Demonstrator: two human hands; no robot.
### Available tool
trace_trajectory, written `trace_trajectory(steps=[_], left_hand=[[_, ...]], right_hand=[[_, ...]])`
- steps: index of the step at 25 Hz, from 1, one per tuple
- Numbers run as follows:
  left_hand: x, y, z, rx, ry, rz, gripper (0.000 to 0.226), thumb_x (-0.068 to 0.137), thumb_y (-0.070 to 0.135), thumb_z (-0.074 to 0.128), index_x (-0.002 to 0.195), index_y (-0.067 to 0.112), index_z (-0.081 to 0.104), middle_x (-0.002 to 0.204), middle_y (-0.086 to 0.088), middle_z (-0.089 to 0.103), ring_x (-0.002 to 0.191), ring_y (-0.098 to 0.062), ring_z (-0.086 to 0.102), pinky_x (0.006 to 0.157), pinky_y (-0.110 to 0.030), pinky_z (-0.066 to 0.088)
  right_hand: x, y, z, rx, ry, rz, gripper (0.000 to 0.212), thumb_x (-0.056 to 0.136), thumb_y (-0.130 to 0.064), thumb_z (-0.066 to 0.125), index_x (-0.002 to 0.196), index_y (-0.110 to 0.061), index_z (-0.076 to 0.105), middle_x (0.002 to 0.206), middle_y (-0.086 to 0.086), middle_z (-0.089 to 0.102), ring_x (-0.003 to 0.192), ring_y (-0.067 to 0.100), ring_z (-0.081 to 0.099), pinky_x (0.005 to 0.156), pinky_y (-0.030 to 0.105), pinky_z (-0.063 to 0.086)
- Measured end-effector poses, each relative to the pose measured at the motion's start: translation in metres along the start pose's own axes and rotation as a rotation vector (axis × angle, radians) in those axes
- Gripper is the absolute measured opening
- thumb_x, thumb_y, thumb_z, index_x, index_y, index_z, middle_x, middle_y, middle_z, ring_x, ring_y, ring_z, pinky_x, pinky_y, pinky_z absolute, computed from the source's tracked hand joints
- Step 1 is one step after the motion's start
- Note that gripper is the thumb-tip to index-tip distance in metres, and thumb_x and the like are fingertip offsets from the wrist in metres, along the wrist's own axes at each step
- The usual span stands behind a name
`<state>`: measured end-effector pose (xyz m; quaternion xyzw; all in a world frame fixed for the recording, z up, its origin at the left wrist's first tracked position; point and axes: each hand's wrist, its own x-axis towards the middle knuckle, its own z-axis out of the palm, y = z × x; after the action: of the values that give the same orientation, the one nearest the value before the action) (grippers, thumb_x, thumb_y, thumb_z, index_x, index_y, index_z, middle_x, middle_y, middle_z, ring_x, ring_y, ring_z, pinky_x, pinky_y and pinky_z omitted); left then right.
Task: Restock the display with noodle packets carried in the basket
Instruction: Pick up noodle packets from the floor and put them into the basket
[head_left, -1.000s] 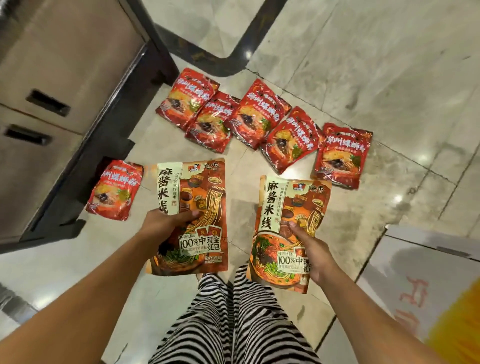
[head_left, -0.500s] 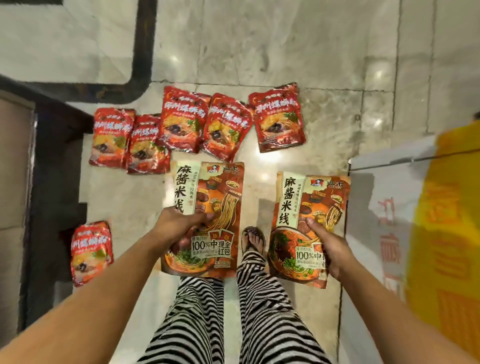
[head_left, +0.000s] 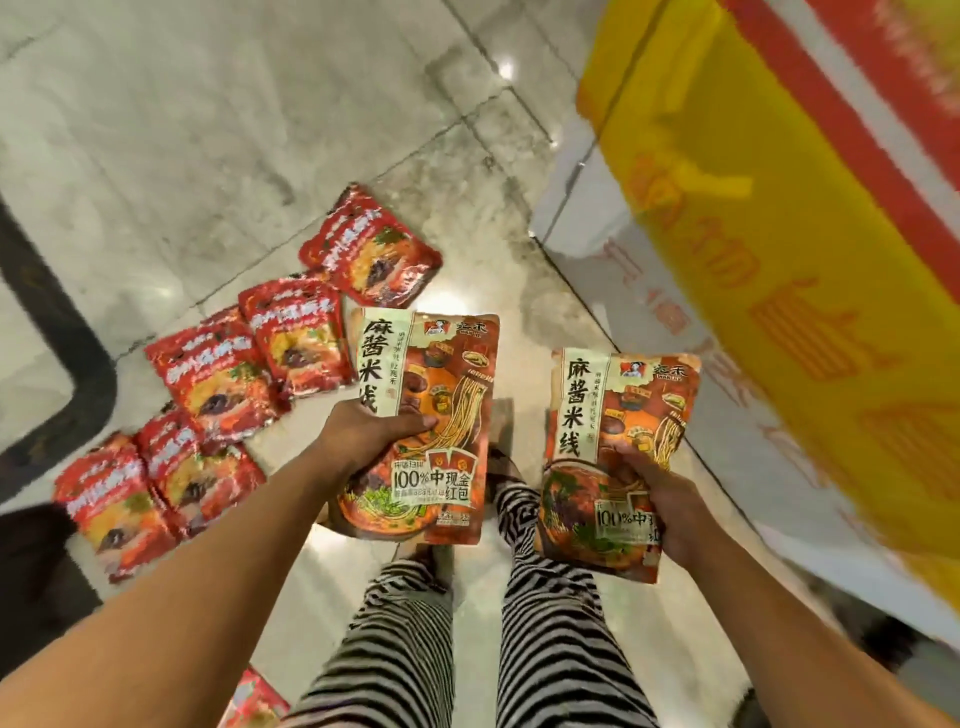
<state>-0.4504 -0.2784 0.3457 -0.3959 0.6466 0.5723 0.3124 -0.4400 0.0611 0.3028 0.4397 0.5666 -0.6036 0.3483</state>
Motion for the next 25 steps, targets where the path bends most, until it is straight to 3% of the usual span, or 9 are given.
trace_trajectory(steps=[4, 7, 9, 12, 15, 17, 19, 21, 25], left_hand=[[-0.018, -0.010, 0.013, 0.223, -0.125, 0.067, 0.029, 0.072, 0.012, 0.085, 0.099, 0.012, 0.073, 0.082, -0.001, 0.077, 0.062, -0.006, 0.071, 0.051, -0.013, 0.051], [-0.036, -0.023, 0.026, 0.399, -0.203, 0.061, 0.018, 0.077, 0.014, 0.082, 0.083, 0.017, 0.066, 0.054, 0.019, 0.067, 0.047, 0.004, 0.063, 0.040, -0.007, 0.042], [-0.045, -0.034, 0.044, 0.499, -0.237, 0.063, 0.019, 0.077, 0.017, 0.082, 0.082, 0.016, 0.064, 0.051, 0.020, 0.065, 0.044, 0.005, 0.061, 0.038, -0.007, 0.041], [-0.052, -0.052, 0.076, 0.626, -0.283, 0.046, 0.020, 0.078, 0.020, 0.081, 0.085, 0.006, 0.068, 0.063, 0.005, 0.073, 0.046, -0.003, 0.065, 0.038, -0.013, 0.045], [-0.066, -0.082, 0.134, 0.753, -0.377, 0.041, 0.027, 0.077, 0.014, 0.081, 0.096, -0.001, 0.071, 0.069, -0.005, 0.075, 0.052, -0.014, 0.070, 0.043, -0.019, 0.049], [-0.083, -0.106, 0.176, 0.839, -0.456, 0.049, 0.025, 0.073, 0.013, 0.083, 0.092, 0.001, 0.071, 0.069, -0.006, 0.075, 0.052, -0.015, 0.069, 0.047, -0.020, 0.052], [-0.101, -0.130, 0.215, 0.923, -0.545, 0.048, 0.040, 0.063, 0.021, 0.090, 0.094, 0.003, 0.073, 0.081, -0.009, 0.077, 0.066, -0.021, 0.074, 0.066, -0.030, 0.059], [-0.126, -0.167, 0.257, 1.010, -0.609, 0.044, 0.059, 0.051, 0.030, 0.095, 0.102, 0.007, 0.074, 0.093, -0.010, 0.077, 0.082, -0.027, 0.075, 0.080, -0.038, 0.058], [-0.193, -0.259, 0.335, 1.108, -0.650, 0.123, 0.037, 0.067, 0.021, 0.088, 0.100, 0.013, 0.074, 0.088, -0.004, 0.078, 0.077, -0.019, 0.075, 0.067, -0.028, 0.057]], right_hand=[[-0.033, 0.095, -0.019, 0.280, 0.072, 0.026, 0.103, 0.027, -0.055, 0.095, 0.115, -0.009, 0.069, 0.108, 0.020, 0.072, 0.100, 0.039, 0.069, 0.096, 0.059, 0.050], [-0.062, 0.173, -0.028, 0.540, 0.080, 0.069, 0.083, 0.052, -0.049, 0.090, 0.122, -0.011, 0.067, 0.118, 0.020, 0.069, 0.110, 0.039, 0.065, 0.099, 0.064, 0.044], [-0.079, 0.219, -0.038, 0.709, 0.125, 0.085, 0.072, 0.064, -0.045, 0.084, 0.123, -0.009, 0.066, 0.120, 0.021, 0.067, 0.112, 0.039, 0.064, 0.101, 0.063, 0.043], [-0.099, 0.272, -0.054, 0.895, 0.171, 0.097, 0.063, 0.073, -0.041, 0.077, 0.125, -0.007, 0.065, 0.123, 0.021, 0.066, 0.114, 0.039, 0.063, 0.103, 0.063, 0.042], [-0.121, 0.333, -0.082, 0.996, 0.248, 0.077, 0.071, 0.065, -0.041, 0.085, 0.121, -0.003, 0.065, 0.118, 0.023, 0.068, 0.109, 0.042, 0.065, 0.099, 0.065, 0.044], [-0.138, 0.374, -0.104, 1.060, 0.276, 0.070, 0.066, 0.065, -0.036, 0.084, 0.118, -0.001, 0.066, 0.114, 0.024, 0.069, 0.104, 0.043, 0.067, 0.096, 0.061, 0.048], [-0.156, 0.413, -0.121, 1.123, 0.307, 0.034, 0.053, 0.073, -0.032, 0.078, 0.116, -0.004, 0.067, 0.111, 0.023, 0.070, 0.100, 0.041, 0.069, 0.093, 0.055, 0.051], [-0.182, 0.461, -0.140, 1.156, 0.348, 0.007, 0.060, 0.069, -0.036, 0.081, 0.118, -0.005, 0.066, 0.112, 0.023, 0.070, 0.101, 0.041, 0.069, 0.096, 0.057, 0.050], [-0.232, 0.569, -0.173, 1.296, 0.406, 0.006, 0.059, 0.073, -0.033, 0.078, 0.120, -0.002, 0.063, 0.110, 0.024, 0.070, 0.101, 0.043, 0.068, 0.097, 0.060, 0.048]])
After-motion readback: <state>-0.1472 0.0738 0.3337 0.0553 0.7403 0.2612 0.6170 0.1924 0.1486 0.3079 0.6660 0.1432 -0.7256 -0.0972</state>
